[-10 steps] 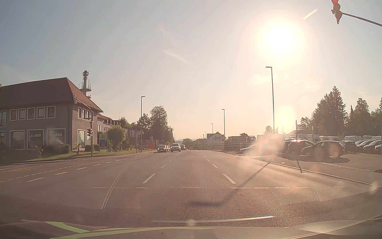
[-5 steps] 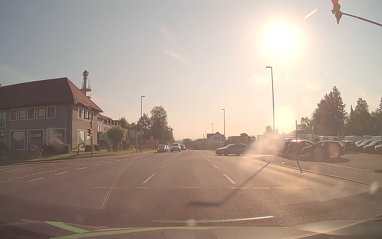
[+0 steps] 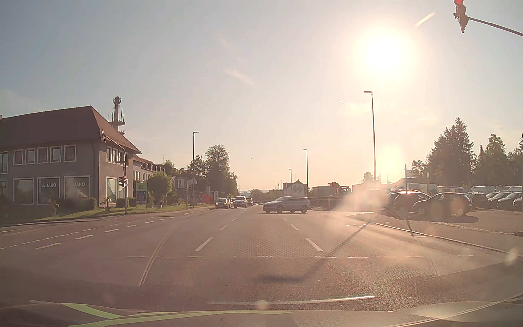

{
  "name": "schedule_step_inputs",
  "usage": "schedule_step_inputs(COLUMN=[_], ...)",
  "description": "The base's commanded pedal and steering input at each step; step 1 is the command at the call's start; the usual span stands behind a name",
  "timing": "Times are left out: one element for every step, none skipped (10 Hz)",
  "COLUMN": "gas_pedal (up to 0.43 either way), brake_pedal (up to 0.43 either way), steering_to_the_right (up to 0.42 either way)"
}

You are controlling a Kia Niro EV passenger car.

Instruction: Follow the waypoints while adhering to traffic rules and regulations

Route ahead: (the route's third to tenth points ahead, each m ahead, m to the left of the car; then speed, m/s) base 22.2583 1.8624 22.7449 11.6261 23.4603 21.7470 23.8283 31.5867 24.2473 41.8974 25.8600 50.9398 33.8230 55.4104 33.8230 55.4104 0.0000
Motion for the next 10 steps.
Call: schedule_step_inputs(gas_pedal=[0.000, 0.000, 0.000, 0.000, 0.000, 0.000, 0.000, 0.000, 0.000, 0.000], brake_pedal=[0.390, 0.390, 0.384, 0.378, 0.378, 0.378, 0.378, 0.378, 0.378, 0.378], steering_to_the_right=[0.000, 0.000, 0.000, 0.000, 0.000, 0.000, 0.000, 0.000, 0.000, 0.000])
